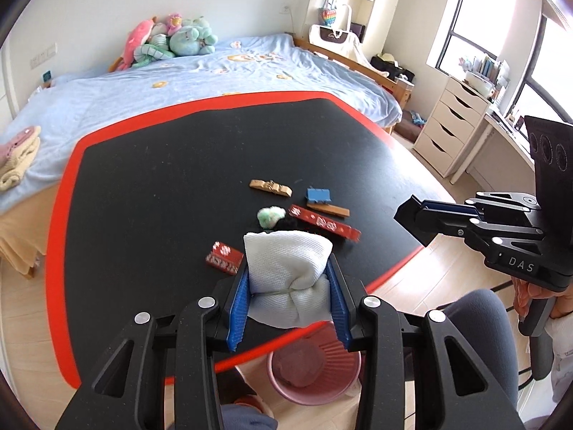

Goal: Collect trash
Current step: 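Carry the white tissue over the pink wastebasket with the left tool and release it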

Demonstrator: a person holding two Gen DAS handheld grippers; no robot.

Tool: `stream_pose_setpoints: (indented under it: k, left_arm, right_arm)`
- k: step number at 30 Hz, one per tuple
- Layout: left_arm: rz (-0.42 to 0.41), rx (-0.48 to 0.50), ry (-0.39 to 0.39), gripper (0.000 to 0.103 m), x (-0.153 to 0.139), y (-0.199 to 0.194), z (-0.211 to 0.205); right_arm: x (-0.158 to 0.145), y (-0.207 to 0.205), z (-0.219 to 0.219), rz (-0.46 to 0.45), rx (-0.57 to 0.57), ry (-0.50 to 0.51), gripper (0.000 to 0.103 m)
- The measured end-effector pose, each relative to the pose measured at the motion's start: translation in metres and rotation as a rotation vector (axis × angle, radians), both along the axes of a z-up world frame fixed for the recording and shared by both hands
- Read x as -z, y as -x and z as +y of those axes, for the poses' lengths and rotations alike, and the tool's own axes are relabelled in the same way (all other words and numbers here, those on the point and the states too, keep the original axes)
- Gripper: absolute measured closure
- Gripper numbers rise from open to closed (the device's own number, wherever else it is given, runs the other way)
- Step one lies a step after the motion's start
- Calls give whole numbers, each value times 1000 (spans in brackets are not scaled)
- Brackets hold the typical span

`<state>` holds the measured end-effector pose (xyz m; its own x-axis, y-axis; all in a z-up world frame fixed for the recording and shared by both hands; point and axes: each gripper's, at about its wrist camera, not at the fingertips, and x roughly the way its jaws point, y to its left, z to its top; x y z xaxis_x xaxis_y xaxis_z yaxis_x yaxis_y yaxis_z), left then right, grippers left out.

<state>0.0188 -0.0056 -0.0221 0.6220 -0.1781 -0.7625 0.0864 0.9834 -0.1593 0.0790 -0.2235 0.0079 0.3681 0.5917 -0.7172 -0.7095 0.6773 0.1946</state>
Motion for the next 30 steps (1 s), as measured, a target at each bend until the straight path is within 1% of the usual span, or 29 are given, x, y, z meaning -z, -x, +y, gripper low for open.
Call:
stream_pose_setpoints:
  k: [7,14,22,28,30]
  left_arm:
    - [-1,30,1,64,3,30,-16]
    - [11,71,8,64,13,57,-34]
    - [34,97,22,64,25,73,-46]
    - [38,111,25,64,26,75,-53]
    - [42,118,29,60,27,74,-54]
  right_arm:
    - [4,49,-19,2,-5,16,93]
    - [16,77,-29,31,-3,31,93]
    - [31,92,-29,58,-9,37,93]
    - [32,90,-29,66,-13,30,93]
    - [33,89,-30,73,-19,25,92]
